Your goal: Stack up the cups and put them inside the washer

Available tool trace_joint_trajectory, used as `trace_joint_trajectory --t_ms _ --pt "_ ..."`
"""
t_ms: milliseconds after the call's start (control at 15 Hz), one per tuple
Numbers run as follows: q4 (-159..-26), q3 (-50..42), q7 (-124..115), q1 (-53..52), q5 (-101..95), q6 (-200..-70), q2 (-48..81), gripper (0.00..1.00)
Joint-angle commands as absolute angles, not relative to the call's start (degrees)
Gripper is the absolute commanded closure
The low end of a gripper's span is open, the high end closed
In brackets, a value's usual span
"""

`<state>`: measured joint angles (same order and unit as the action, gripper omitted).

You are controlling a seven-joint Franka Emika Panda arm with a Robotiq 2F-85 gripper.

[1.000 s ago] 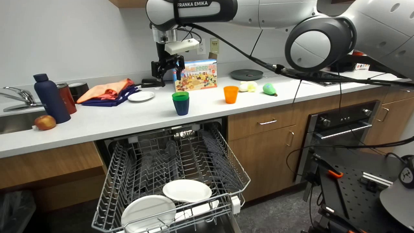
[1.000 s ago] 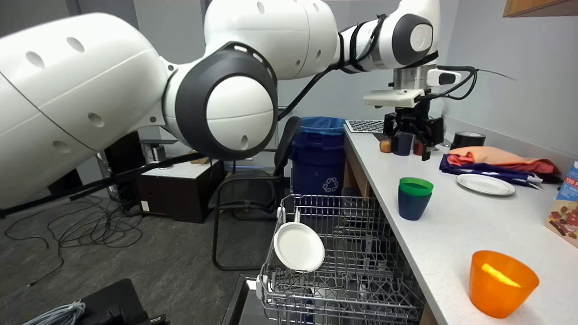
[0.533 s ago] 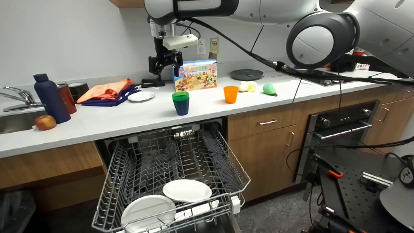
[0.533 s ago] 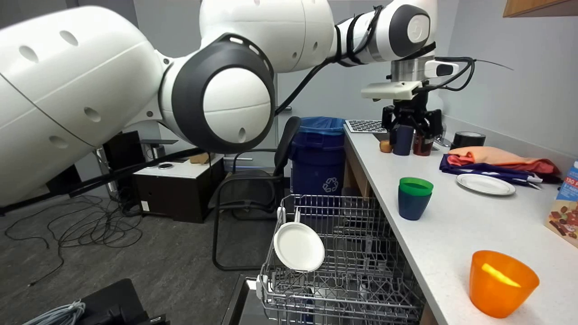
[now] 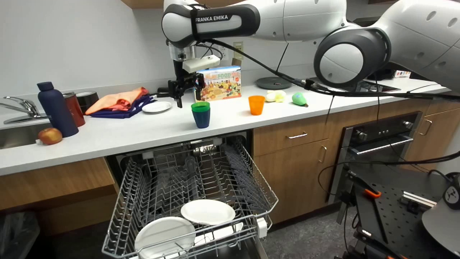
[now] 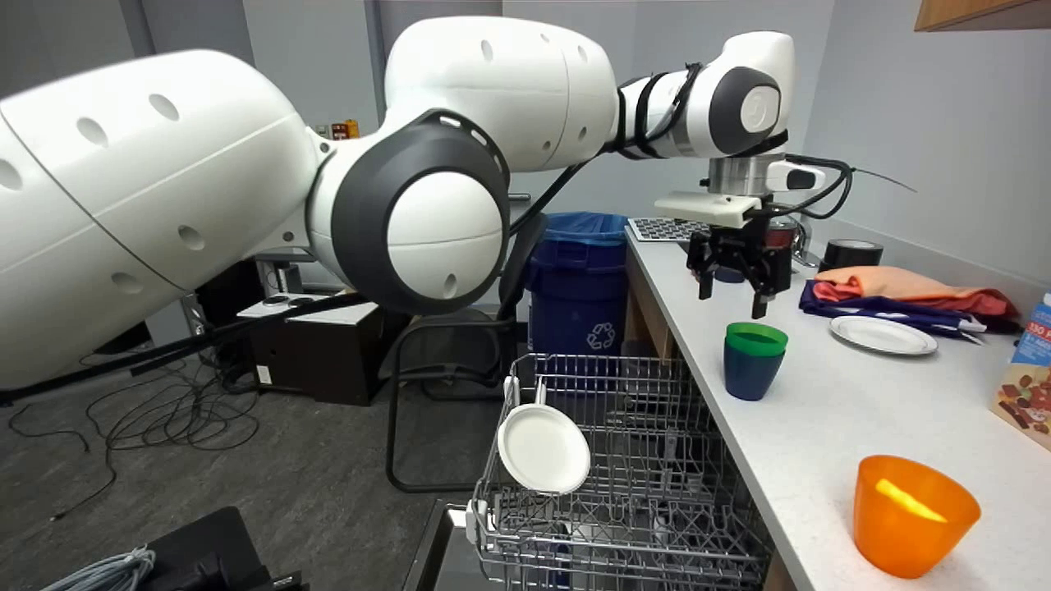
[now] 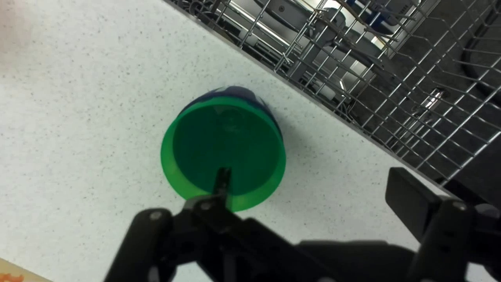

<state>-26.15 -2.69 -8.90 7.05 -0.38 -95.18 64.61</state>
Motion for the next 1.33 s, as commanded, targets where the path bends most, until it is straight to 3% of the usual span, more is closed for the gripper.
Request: trace_joint_trajectory --t_ms 0,800,867,1000,1267 --pt "-24.5 -1.4 -6.9 7.8 1.2 -95.6 67.0 0.0" --pt "-24.4 -1.3 -3.7 8.3 1.2 -95.8 69.9 0.03" --pt "-24.3 -1.2 -3.6 8.3 1.2 -95.8 69.9 0.26" --pt "-24.2 -1.2 -3.4 8.3 1.3 -95.8 69.9 0.29" --pt "-24.6 -1.4 -3.2 8.3 1.1 -96.1 69.6 0.6"
